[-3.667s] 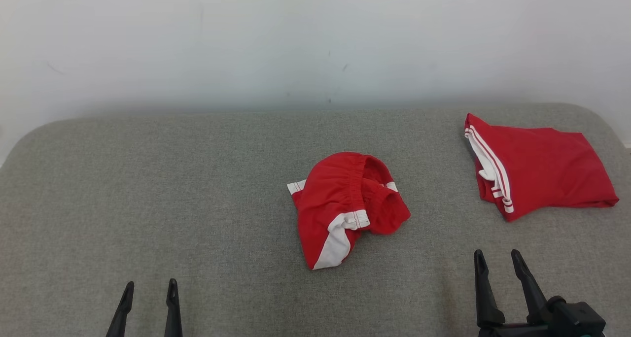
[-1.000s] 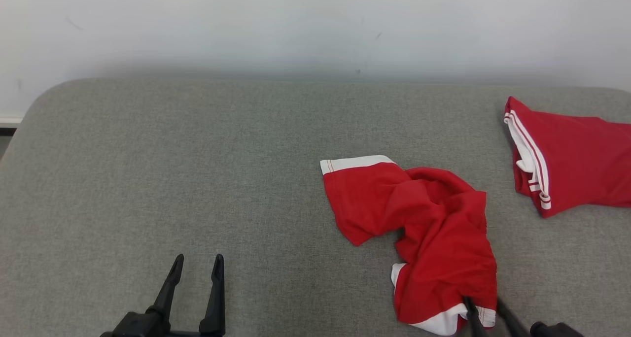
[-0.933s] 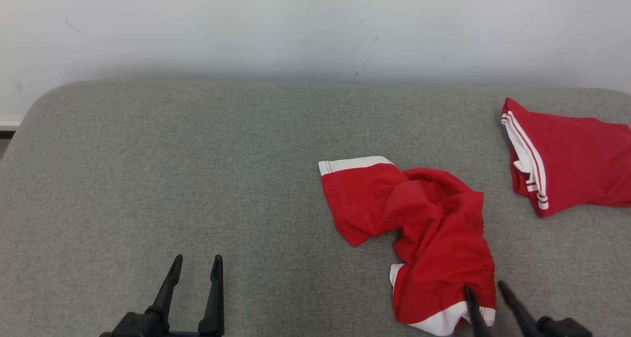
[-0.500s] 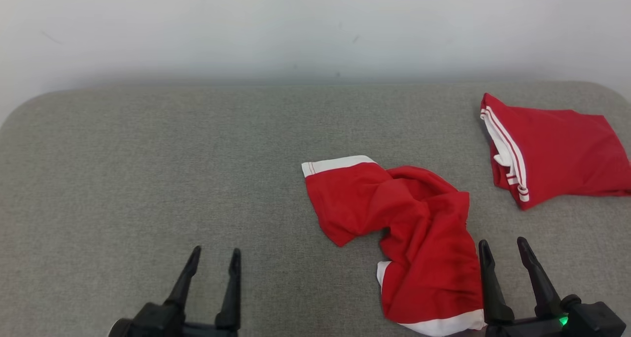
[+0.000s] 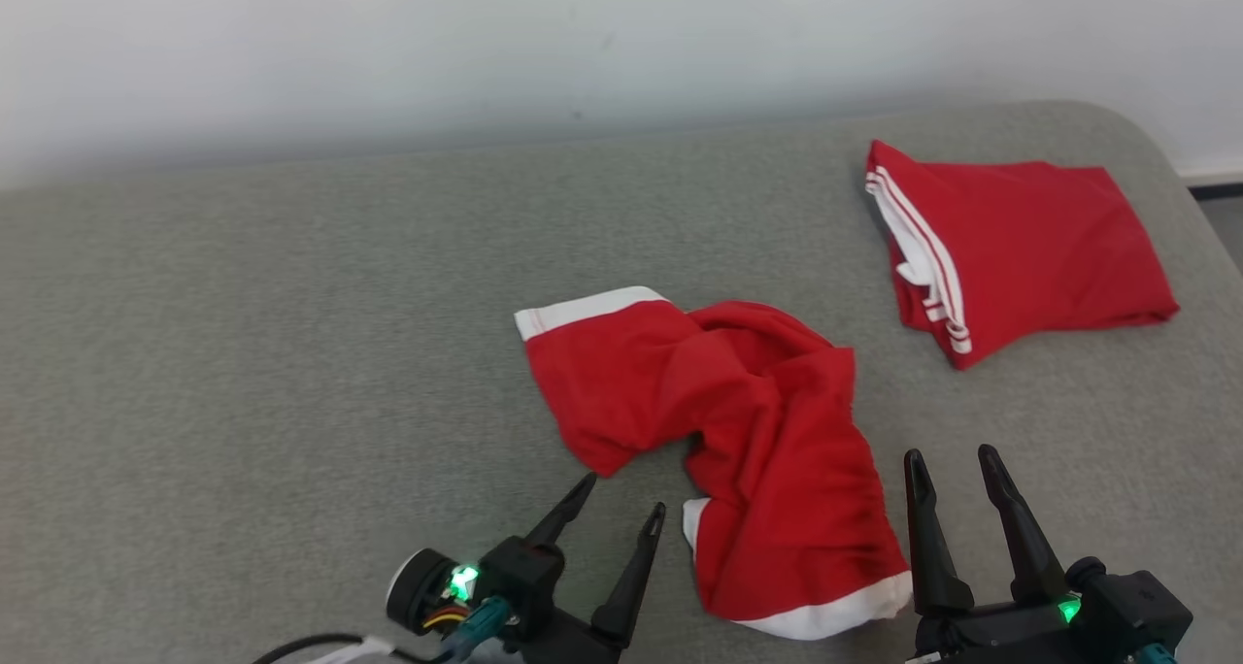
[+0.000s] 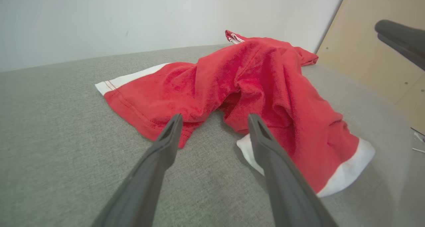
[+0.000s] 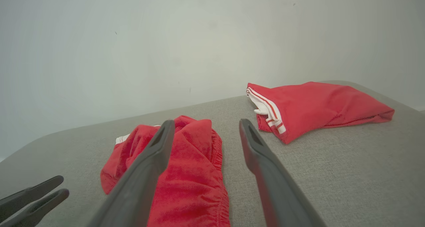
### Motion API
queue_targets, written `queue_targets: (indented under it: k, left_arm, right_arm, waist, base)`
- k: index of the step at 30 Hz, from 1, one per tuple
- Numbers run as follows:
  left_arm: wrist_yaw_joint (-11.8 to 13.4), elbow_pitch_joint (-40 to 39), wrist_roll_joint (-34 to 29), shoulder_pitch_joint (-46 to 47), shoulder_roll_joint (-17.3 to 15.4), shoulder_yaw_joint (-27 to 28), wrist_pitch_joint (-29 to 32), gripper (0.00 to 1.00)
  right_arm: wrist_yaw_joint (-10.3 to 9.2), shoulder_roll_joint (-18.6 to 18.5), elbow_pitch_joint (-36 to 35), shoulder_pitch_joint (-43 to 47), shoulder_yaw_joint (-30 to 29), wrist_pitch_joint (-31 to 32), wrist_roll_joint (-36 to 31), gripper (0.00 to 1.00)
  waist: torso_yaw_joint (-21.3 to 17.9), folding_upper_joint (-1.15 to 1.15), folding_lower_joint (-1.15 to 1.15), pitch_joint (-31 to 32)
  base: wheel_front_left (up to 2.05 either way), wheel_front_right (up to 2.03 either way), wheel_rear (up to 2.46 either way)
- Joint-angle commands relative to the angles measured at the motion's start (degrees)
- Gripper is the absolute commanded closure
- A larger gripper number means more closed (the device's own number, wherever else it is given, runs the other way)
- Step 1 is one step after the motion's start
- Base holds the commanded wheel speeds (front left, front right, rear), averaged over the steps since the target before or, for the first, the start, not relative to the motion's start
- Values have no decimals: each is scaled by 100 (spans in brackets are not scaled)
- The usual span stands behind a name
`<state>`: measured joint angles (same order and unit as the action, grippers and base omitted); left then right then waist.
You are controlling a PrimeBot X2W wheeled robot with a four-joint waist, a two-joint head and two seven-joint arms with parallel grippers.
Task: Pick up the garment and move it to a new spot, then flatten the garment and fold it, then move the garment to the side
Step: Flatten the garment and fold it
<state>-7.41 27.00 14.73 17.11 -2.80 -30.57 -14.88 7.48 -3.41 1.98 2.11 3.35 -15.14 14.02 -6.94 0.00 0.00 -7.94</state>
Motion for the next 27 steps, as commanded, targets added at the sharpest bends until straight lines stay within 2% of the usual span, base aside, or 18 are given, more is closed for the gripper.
queue_targets:
  k: [1, 10, 16, 17, 18, 19, 22, 27]
  left_arm:
    - [-7, 36, 53, 52, -18, -14, -32, 0]
    - [-7, 1309, 493, 788, -27, -672, -31, 0]
    - [-7, 1671, 855, 1022, -18, -1109, -31, 0]
    - [-3, 1725, 903, 1044, -21, -1161, -31, 53]
    - [-1, 1774, 964, 1058, -17, -1227, -31, 85]
    - [-1, 1794, 1034, 1074, -14, -1295, -31, 100]
    - [-1, 1793, 1207, 1153, -19, -1424, -31, 100]
    - [-1, 1672, 1284, 1086, -17, -1311, -31, 100]
  right_arm:
    - [4, 27, 11, -50, -1, -8, 22, 0]
    - [4, 53, 72, -169, 37, -9, 63, 0]
    - [4, 57, 94, -177, 1, -9, 98, 0]
    - [4, 58, 100, -186, 5, -9, 102, 0]
    - [4, 58, 105, -189, 7, -9, 99, 0]
    - [4, 57, 107, -188, 10, -9, 94, 0]
    - [4, 58, 113, -184, 11, -9, 66, 0]
    - [4, 57, 100, -130, -48, -9, 33, 0]
  waist:
    - [-207, 0, 0, -150]
    - [-521, 0, 0, -286]
    - [-528, 0, 0, -288]
    - [-523, 0, 0, -279]
    - [-514, 0, 0, -266]
    - [-503, 0, 0, -251]
    - [-464, 0, 0, -203]
    - [-353, 0, 0, -110]
  base:
    - [0, 0, 0]
    - [0, 0, 0]
    - [0, 0, 0]
    - [0, 0, 0]
    - [0, 0, 0]
    - [0, 0, 0]
    - [0, 0, 0]
    - [0, 0, 0]
